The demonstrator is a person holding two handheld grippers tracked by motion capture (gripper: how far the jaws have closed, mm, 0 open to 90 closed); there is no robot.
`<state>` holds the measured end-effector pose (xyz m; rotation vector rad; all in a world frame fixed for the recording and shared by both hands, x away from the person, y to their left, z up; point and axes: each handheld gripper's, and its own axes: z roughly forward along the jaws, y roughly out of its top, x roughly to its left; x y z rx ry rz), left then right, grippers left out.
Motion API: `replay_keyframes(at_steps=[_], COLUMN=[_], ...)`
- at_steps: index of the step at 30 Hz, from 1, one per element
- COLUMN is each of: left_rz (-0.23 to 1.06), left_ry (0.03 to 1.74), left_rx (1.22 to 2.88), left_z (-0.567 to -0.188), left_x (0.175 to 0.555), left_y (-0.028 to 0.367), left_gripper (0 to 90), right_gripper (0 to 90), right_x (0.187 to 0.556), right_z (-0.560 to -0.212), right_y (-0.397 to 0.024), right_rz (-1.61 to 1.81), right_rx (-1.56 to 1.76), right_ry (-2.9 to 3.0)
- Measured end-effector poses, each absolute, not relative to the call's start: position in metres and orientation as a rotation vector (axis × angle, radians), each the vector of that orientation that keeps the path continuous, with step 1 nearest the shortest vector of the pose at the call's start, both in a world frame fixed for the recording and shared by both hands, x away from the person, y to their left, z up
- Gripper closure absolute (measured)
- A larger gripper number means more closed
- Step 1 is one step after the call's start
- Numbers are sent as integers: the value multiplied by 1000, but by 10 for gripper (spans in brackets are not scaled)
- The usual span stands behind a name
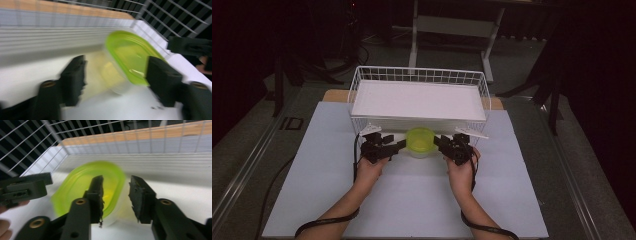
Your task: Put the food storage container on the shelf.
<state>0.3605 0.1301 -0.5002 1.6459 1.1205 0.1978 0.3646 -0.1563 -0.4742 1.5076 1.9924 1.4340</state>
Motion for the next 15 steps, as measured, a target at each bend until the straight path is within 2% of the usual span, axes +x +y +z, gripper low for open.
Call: replay_keyframes(at_steps=[1, 3, 4, 6, 8, 15], left_rz=[199, 192, 161, 181, 174, 198], left_ry=[1108, 1103, 1090, 1071, 1043, 967], left_rx=[1644, 1640, 1632, 1633, 1614, 1626], left_z=[-500, -499, -498, -497, -498, -499], left_x=[358, 355, 349, 342, 336, 314], left_y=[131, 133, 135, 138, 141, 144], left_gripper=[236, 206, 161, 114, 8, 8], right_gripper=[688, 836, 899, 900, 900, 900], right_x=[360, 351, 347, 337, 329, 324], right_z=[-473, -471, -471, -472, -475, -494], right_y=[-155, -152, -151, -148, -144, -130], right_rz=[1434, 1437, 1422, 1421, 1421, 1378], right_rx=[1495, 1472, 1460, 1430, 1414, 1429], right_ry=[2006, 2064, 2097, 2120, 2151, 2228])
